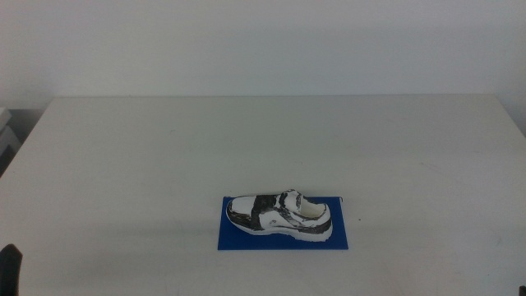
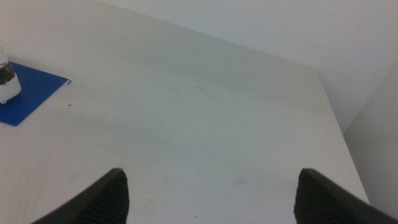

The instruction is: Use one arm to grab the shoe from the table and place it on the mat.

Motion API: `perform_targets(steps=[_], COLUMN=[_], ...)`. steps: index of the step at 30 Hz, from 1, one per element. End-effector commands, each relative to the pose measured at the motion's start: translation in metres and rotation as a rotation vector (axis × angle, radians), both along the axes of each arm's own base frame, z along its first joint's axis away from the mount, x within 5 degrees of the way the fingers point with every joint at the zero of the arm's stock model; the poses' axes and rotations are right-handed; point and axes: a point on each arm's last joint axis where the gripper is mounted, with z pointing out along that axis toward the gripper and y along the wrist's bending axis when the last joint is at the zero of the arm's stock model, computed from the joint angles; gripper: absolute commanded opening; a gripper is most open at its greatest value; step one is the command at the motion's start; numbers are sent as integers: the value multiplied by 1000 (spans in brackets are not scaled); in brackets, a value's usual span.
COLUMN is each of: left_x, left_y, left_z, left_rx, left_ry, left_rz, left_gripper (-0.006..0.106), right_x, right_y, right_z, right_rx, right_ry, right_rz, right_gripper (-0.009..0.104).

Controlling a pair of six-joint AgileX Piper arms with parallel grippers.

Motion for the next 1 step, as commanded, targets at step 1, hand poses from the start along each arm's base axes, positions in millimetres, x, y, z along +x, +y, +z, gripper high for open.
perform_targets(steps=[1], left_x=[0], left_y=[-1], left_z=[6], left_rx=[-3], left_ry=[-82], left_rz=[-14], left_gripper=[94], right_x=[0], right_y=[-1], right_z=[5], right_rx=[-17], right_ry=[-89], right_rz=[-7], right_gripper=[74])
